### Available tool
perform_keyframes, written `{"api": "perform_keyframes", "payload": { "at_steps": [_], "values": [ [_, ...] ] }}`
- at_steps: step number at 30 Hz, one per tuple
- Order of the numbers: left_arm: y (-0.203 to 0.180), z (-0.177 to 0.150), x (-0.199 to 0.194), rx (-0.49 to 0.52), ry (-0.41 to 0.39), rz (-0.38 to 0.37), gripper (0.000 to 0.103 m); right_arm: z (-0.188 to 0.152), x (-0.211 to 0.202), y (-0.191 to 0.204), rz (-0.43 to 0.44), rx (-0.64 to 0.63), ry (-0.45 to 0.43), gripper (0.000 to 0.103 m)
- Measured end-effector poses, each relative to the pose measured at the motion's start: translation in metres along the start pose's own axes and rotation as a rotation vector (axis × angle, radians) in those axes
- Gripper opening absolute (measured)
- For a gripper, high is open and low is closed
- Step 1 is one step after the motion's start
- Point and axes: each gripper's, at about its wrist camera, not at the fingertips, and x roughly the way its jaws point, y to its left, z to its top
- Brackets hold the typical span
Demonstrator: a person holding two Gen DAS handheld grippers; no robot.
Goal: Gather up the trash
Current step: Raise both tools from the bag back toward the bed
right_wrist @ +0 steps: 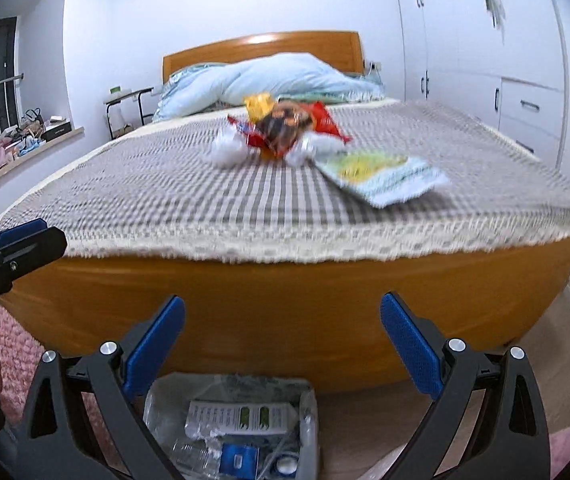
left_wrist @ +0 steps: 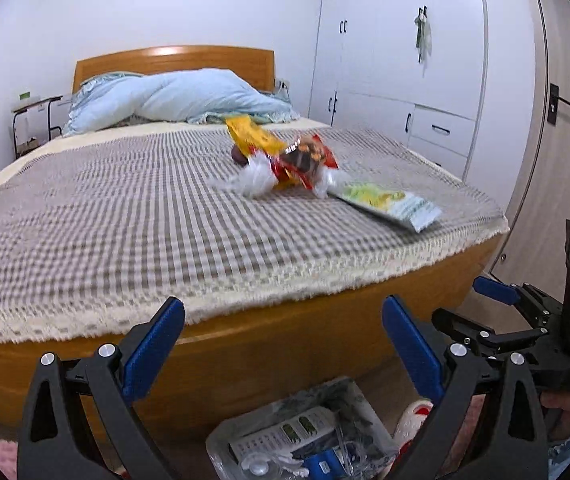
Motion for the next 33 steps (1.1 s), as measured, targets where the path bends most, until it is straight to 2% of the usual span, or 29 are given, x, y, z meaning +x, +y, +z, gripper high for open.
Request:
{"api": "perform_keyframes", "payload": {
  "at_steps": [6, 11, 18, 27, 33],
  "values": [
    [0.000, 0.028, 0.002, 0.010, -0.032, -0.011, 0.096, 0.023, -0.001, -0.006, -0.027, -0.007, -0.063, 0.094],
    [-0.003, 0.053, 0.007, 0.038, -0.088, 0.000, 0.096, 0.045, 0.003, -0.009, -0.059, -0.038, -0.112, 0.094],
    [0.007, 0.086, 0.018, -0.014, -0.149, -0.003, 0.096, 0.072, 0.006, -0.014, -0.105, -0.036, -0.181, 0.095],
    [0.018, 0.126, 0.030, -0.041, -0.184, -0.011, 0.096, 0.089, 0.006, -0.019, -0.139, -0.018, -0.221, 0.095],
    [0.018, 0.133, 0.033, -0.016, -0.212, -0.038, 0.096, 0.089, 0.008, -0.018, -0.152, -0.005, -0.226, 0.095]
  ]
}}
